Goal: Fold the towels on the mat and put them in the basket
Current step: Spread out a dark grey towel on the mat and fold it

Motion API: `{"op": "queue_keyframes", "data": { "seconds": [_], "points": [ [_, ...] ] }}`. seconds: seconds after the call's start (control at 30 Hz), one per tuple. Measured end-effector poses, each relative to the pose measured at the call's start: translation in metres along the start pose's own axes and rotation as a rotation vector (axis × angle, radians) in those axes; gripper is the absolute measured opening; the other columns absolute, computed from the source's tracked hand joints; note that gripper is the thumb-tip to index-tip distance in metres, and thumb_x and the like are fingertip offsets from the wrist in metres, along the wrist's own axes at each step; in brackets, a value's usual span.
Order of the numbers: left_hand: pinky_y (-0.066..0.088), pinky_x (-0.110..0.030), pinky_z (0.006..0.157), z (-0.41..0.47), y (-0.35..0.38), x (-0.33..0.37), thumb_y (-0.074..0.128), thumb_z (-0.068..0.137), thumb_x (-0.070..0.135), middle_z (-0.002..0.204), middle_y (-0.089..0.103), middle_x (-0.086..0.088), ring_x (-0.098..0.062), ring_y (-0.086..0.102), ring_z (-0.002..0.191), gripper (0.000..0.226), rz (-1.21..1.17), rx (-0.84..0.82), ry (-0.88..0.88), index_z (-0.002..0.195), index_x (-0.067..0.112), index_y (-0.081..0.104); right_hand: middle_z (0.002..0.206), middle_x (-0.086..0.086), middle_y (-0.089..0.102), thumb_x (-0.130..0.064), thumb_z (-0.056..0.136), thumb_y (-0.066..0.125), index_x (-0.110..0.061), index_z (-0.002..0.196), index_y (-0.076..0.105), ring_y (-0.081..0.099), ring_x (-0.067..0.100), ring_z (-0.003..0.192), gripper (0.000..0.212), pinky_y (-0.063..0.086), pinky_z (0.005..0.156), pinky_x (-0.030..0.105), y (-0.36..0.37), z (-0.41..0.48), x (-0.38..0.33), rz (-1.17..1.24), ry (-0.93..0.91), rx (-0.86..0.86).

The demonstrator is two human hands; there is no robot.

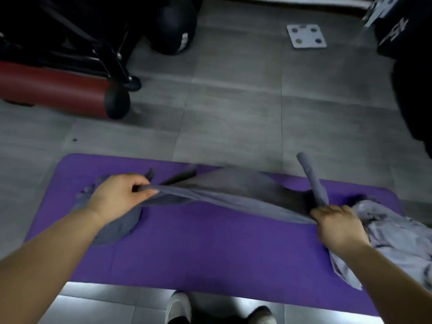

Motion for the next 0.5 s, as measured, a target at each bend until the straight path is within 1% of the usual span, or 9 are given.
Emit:
{"op": "queue_keyframes", "data": {
  "seconds": [0.1,0.13,0.2,0.23,0.27,0.33,0.37,0.43,0.5],
  "points": [
    [0.04,-0.031,0.065,0.0,0.1,-0.047,0.053,0.075,0.05,0.063,0.055,0.005,-0.019,0.055,0.071,0.035,0.15,-0.151,-0.024,0.071,0.016,0.064,0.04,0.001,0.053,-0.015,0.054,0.028,-0.012,0.042,0.055,0.055,0.016,0.036,0.03,0.04,0.044,0.019,0.116,-0.017,-0.01,0.049,-0.089,-0.14],
    [0.037,-0.028,0.064,0.001,0.136,-0.063,0.052,0.079,0.051,0.062,0.049,0.012,-0.017,0.053,0.073,0.031,0.188,-0.224,-0.036,0.067,0.023,0.059,0.04,0.001,0.053,-0.016,0.053,0.027,-0.013,0.042,0.055,0.056,0.015,0.036,0.03,0.04,0.044,0.016,0.158,-0.025,-0.011,0.069,-0.08,-0.236],
    [0.036,-0.024,0.066,0.009,0.207,-0.097,0.052,0.088,0.047,0.069,0.047,0.012,-0.012,0.052,0.079,0.029,0.342,-0.427,-0.044,0.062,0.036,0.043,0.045,0.0,0.056,-0.017,0.052,0.026,-0.014,0.046,0.059,0.059,0.014,0.041,0.033,0.037,0.045,0.017,0.232,-0.039,-0.018,0.1,-0.1,-0.321],
    [0.039,-0.024,0.068,0.016,0.239,-0.113,0.05,0.088,0.048,0.073,0.05,0.011,-0.01,0.053,0.081,0.032,0.427,-0.53,-0.044,0.061,0.034,0.04,0.056,0.0,0.061,-0.016,0.056,0.028,-0.016,0.057,0.064,0.064,0.014,0.051,0.037,0.04,0.051,0.019,0.266,-0.047,-0.022,0.093,-0.097,-0.379],
    [0.04,-0.023,0.069,0.024,0.269,-0.125,0.049,0.087,0.051,0.074,0.052,0.01,-0.009,0.054,0.079,0.034,0.495,-0.627,-0.047,0.06,0.031,0.042,0.078,0.002,0.066,-0.014,0.065,0.032,-0.013,0.079,0.068,0.068,0.014,0.072,0.039,0.045,0.063,0.019,0.3,-0.054,-0.024,0.078,-0.08,-0.467],
    [0.038,-0.022,0.062,0.041,0.322,-0.144,0.046,0.088,0.053,0.069,0.055,0.006,-0.006,0.053,0.068,0.038,0.564,-0.749,-0.038,0.063,0.024,0.05,0.123,0.004,0.055,-0.026,0.085,0.04,-0.019,0.124,0.051,0.054,0.018,0.116,0.041,0.041,0.093,0.023,0.371,-0.067,-0.023,0.182,0.03,-0.648],
    [0.037,-0.022,0.062,0.053,0.346,-0.152,0.044,0.089,0.052,0.073,0.059,0.005,-0.007,0.055,0.069,0.039,0.605,-0.767,-0.02,0.069,0.021,0.055,0.13,0.004,0.05,-0.036,0.086,0.042,-0.024,0.129,0.046,0.048,0.02,0.122,0.045,0.039,0.098,0.026,0.397,-0.073,-0.022,0.268,0.162,-0.761],
    [0.038,-0.021,0.07,0.081,0.389,-0.16,0.04,0.092,0.049,0.098,0.066,0.001,-0.011,0.06,0.091,0.038,0.678,-0.718,0.028,0.091,0.019,0.063,0.128,0.01,0.053,-0.033,0.087,0.05,-0.017,0.126,0.052,0.049,0.027,0.119,0.042,0.04,0.097,0.031,0.438,-0.073,-0.019,0.445,0.392,-0.697],
    [0.038,-0.019,0.085,0.109,0.427,-0.162,0.04,0.093,0.045,0.122,0.057,0.002,-0.012,0.053,0.111,0.034,0.647,-0.595,0.093,0.113,0.023,0.057,0.12,0.025,0.054,-0.009,0.084,0.061,0.002,0.119,0.056,0.048,0.038,0.115,0.037,0.037,0.094,0.036,0.466,-0.063,-0.005,0.617,0.63,-0.413]
  ]
}}
Point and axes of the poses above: each hand's wrist, its own z-axis towards the middle knuckle, its own y-axis out of the palm, x = y × z, the point moved 2 cm from there along z, towards the middle knuckle
